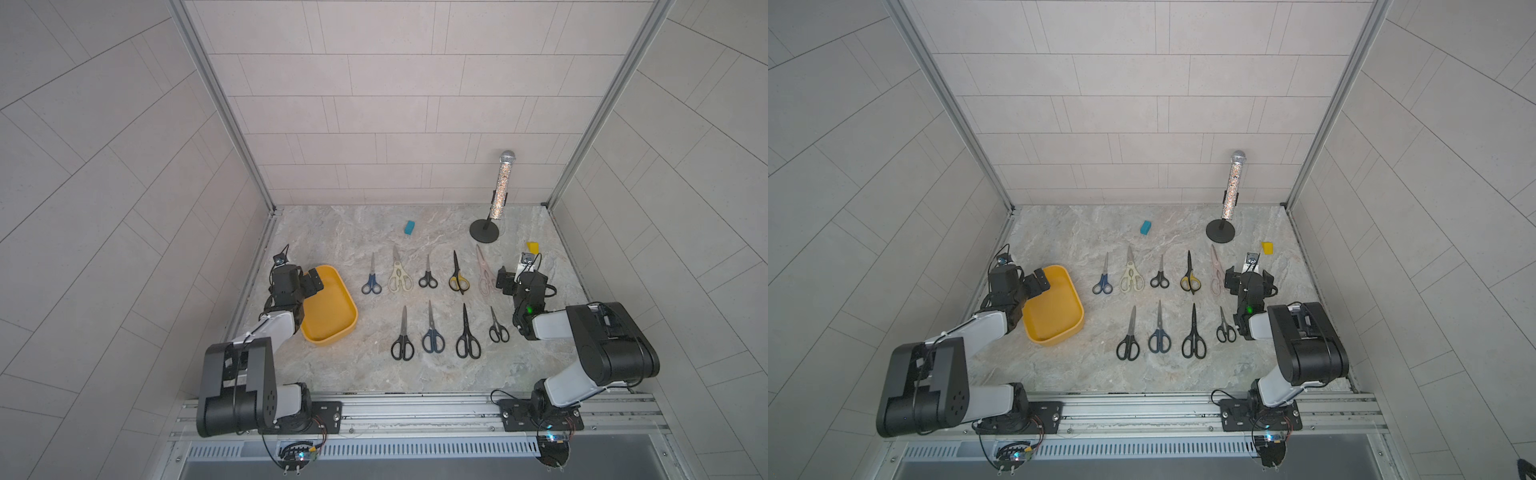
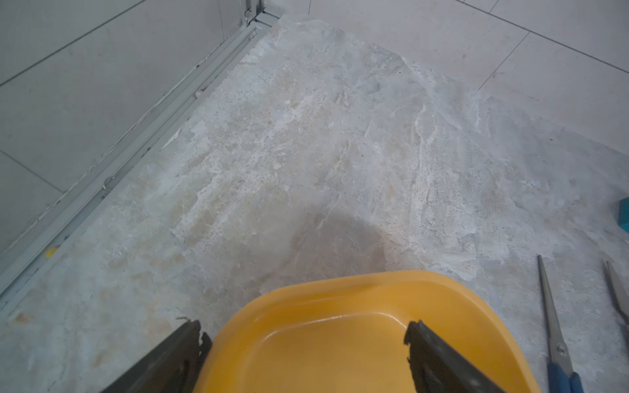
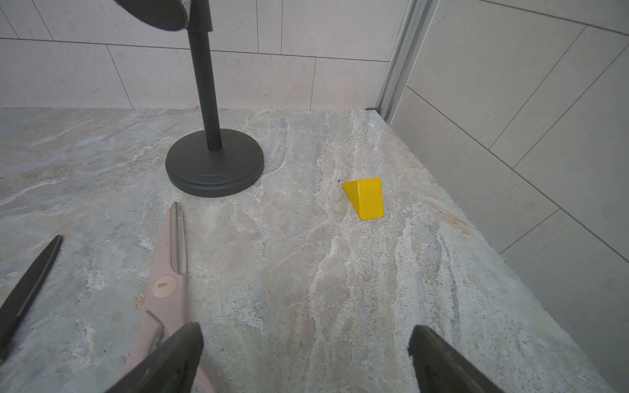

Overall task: Take the scissors out of the storage box
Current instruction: Reset both arms

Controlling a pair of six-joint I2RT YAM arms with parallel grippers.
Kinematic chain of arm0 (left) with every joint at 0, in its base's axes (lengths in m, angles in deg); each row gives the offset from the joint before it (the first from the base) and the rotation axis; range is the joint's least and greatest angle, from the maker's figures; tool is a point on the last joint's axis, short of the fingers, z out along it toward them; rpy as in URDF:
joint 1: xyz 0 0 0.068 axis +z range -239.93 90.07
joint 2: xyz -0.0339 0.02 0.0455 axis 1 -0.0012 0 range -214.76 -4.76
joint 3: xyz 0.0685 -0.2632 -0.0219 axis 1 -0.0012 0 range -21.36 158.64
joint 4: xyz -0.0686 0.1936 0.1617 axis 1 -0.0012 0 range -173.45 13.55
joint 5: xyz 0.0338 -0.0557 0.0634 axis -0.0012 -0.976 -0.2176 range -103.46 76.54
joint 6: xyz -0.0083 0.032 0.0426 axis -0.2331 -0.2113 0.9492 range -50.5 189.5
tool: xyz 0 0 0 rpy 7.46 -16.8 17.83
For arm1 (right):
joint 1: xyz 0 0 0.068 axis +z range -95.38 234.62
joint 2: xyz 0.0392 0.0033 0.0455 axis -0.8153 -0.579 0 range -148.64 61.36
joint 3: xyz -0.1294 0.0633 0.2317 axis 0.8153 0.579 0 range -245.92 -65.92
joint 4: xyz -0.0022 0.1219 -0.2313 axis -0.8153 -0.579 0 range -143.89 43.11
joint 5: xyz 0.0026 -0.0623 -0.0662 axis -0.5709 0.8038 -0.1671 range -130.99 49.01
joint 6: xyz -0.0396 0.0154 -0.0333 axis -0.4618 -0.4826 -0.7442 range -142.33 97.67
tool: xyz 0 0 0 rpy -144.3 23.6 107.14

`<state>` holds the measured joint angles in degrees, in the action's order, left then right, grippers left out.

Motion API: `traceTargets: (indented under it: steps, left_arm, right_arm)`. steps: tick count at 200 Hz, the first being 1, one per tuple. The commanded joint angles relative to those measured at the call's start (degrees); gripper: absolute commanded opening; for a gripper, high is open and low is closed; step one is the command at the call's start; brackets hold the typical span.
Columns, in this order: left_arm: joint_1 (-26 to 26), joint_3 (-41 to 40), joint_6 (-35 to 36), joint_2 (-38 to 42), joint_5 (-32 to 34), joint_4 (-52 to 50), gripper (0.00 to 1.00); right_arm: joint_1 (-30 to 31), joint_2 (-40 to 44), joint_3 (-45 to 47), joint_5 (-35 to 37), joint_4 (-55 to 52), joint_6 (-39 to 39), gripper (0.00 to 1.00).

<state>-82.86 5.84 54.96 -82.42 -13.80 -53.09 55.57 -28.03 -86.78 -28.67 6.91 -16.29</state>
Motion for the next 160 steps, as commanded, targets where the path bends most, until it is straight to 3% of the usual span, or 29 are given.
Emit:
traceTargets:
  steps: [1, 37, 56, 75, 93, 108, 128, 160]
  left_arm:
    - [-1.7, -3.2, 4.1, -2.1, 1.6, 13.8, 1.00]
    - [-6.3, -6.6, 11.0, -4.1, 6.6, 23.4, 1.00]
    - [-7.0, -10.0, 11.6, -14.0, 8.2, 41.9, 1.00]
    - [-7.2, -4.3, 11.7, -9.0, 7.2, 22.0, 1.00]
    - [-7.3, -6.5, 12.8, -13.3, 5.9, 34.1, 1.00]
    - [-7.3, -6.9, 12.4, -10.8, 6.1, 30.4, 1.00]
    - [-7.3, -8.1, 13.2, -12.9, 4.5, 36.3, 1.00]
    - [-7.4, -7.9, 14.1, -12.4, 2.4, 35.1, 1.00]
  right_arm:
    - [0.0, -0.3, 0.5, -0.1, 1.8, -0.2, 1.00]
    - [0.0, -0.1, 0.4, -0.1, 1.1, -0.1, 1.00]
    - [0.0, -0.2, 0.4, -0.1, 1.3, -0.2, 1.00]
    - [0.0, -0.3, 0.4, -0.1, 1.5, -0.1, 1.00]
    - [0.1, -0.3, 0.4, -0.1, 1.4, -0.1, 1.00]
    - [0.1, -0.3, 0.4, -0.1, 1.4, -0.1, 1.00]
    - [0.0, -0.3, 0.3, -0.1, 1.3, -0.2, 1.00]
    - [0.0, -0.5, -0.1, -0.3, 0.6, -0.1, 1.00]
